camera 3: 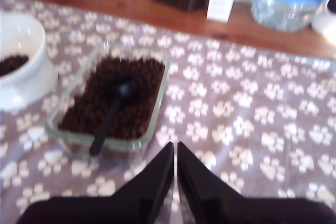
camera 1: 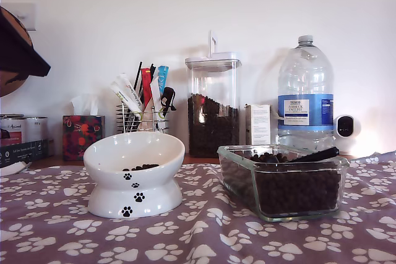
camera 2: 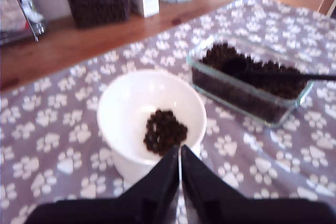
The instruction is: Measure one spoon of cat food and pour it into the food bowl
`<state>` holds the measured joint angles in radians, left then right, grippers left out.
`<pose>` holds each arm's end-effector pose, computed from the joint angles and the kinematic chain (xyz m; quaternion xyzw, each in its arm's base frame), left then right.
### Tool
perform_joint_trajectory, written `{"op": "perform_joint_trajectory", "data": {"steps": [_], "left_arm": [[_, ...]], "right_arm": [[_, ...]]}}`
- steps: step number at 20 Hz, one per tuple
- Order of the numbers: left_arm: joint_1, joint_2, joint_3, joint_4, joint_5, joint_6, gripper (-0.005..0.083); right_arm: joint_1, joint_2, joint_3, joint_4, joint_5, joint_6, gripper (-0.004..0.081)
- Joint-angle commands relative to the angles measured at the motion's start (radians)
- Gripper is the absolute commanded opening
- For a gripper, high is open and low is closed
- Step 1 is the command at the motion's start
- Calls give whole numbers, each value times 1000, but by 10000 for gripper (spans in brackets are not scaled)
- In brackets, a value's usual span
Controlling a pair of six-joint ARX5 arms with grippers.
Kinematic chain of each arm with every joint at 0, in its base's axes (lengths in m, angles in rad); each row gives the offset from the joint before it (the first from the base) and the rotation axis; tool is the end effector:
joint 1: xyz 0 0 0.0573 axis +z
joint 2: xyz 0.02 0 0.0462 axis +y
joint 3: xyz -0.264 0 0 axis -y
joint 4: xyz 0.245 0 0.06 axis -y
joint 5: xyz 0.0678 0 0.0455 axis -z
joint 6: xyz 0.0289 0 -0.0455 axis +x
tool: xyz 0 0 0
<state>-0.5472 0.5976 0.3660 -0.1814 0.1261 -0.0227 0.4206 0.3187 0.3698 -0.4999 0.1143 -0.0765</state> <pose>0.1197 -0.0772 0.2155 0.0324 0.2042 -0.3210 0.9242 0.0907 0.0369 0.2168 -0.0956 0.2088 0.1568 0.9606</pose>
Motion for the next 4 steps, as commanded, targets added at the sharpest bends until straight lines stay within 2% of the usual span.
{"op": "perform_joint_trajectory", "data": {"steps": [1, 4], "left_arm": [[2, -2, -16, -16, -1, 4, -19], [2, -2, -16, -50, -1, 4, -19]], "right_arm": [[3, 8, -9, -30, 0, 4, -10], [3, 8, -9, -86, 0, 4, -10]]}}
